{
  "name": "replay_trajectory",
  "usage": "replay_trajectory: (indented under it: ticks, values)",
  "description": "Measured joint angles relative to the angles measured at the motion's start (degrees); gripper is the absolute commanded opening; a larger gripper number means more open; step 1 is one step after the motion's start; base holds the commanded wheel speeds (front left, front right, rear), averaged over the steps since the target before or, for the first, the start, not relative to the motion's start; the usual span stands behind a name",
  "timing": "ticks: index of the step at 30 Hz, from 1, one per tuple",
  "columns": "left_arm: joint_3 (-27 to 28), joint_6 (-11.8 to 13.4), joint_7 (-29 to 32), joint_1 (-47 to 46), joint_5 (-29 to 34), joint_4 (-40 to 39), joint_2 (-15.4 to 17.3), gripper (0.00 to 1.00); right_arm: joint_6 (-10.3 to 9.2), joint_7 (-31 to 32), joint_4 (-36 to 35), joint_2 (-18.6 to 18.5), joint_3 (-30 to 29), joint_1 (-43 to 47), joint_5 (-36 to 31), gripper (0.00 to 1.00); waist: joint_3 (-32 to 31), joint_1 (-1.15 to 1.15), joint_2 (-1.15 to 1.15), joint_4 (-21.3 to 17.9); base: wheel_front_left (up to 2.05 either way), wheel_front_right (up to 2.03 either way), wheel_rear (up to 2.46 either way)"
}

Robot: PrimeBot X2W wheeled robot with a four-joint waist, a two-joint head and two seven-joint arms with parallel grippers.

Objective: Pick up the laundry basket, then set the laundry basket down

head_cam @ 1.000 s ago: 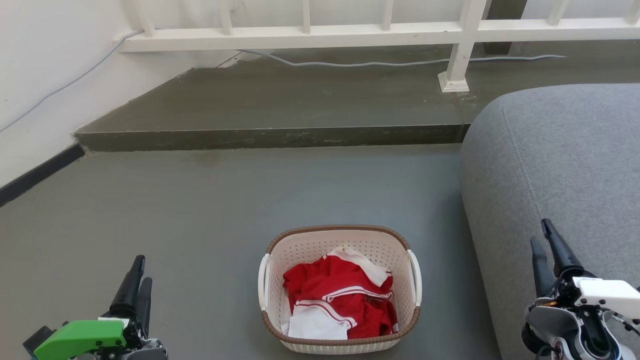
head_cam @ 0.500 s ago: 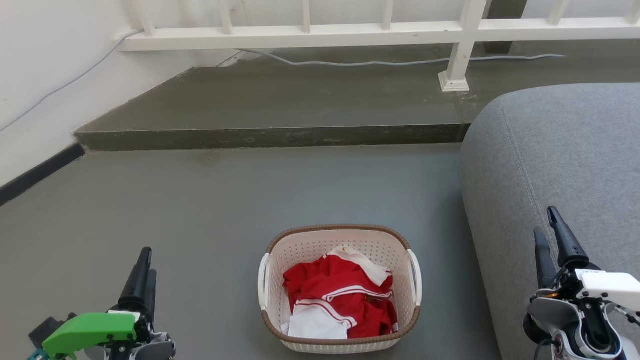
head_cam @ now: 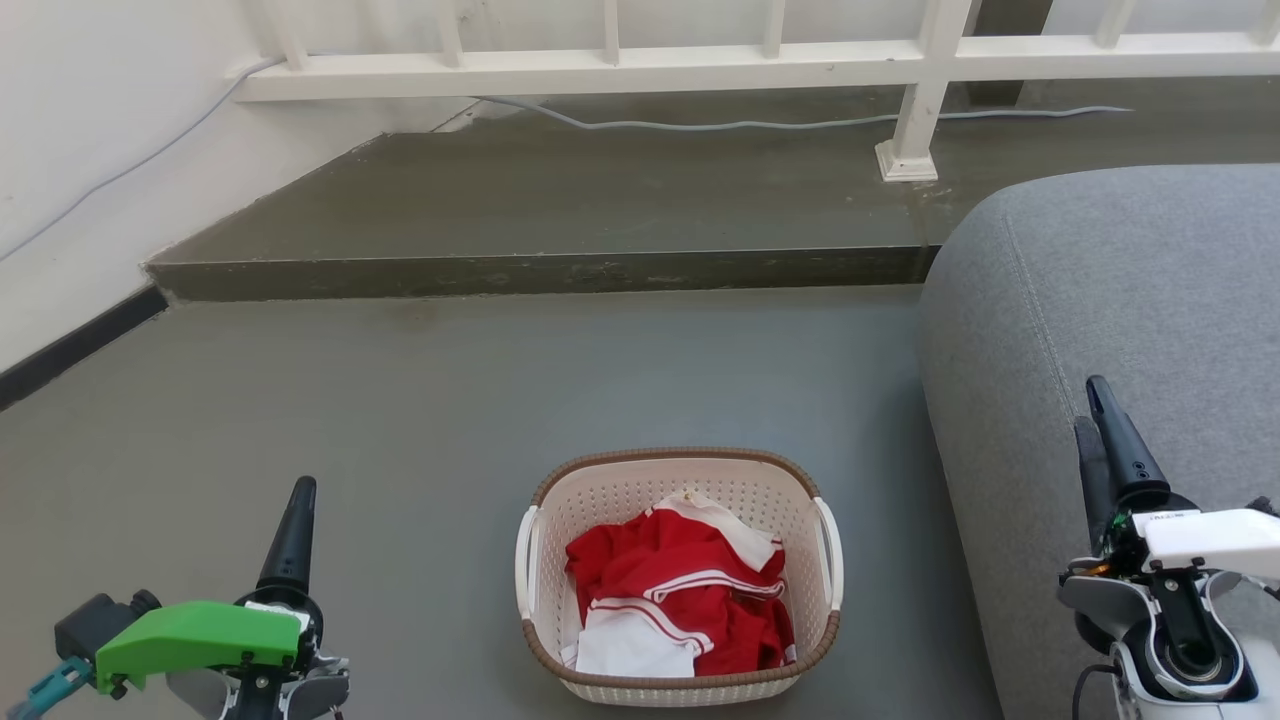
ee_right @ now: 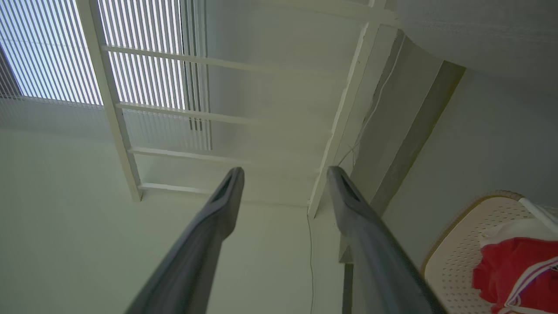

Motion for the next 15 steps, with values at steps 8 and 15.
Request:
replay_trajectory:
  ticks: [8, 15]
  values:
    - [-1.4, 0.2, -1.6, -1.1, 9.1, -0.7, 1.2, 1.0, 0.01, -3.2, -1.6, -3.4, 4.3, 0.0, -7.2, 1.0, 0.1, 0.0, 0.0, 0.1, 0.0, 0.0, 0.0]
    - [-4.0, 1.6, -3.4, -1.2, 18.4, -1.8, 2.3, 1.0, 0.01, -5.4, -1.9, -6.3, 7.8, 0.0, -14.9, 1.0, 0.2, 0.0, 0.0, 0.2, 0.0, 0.0, 0.0]
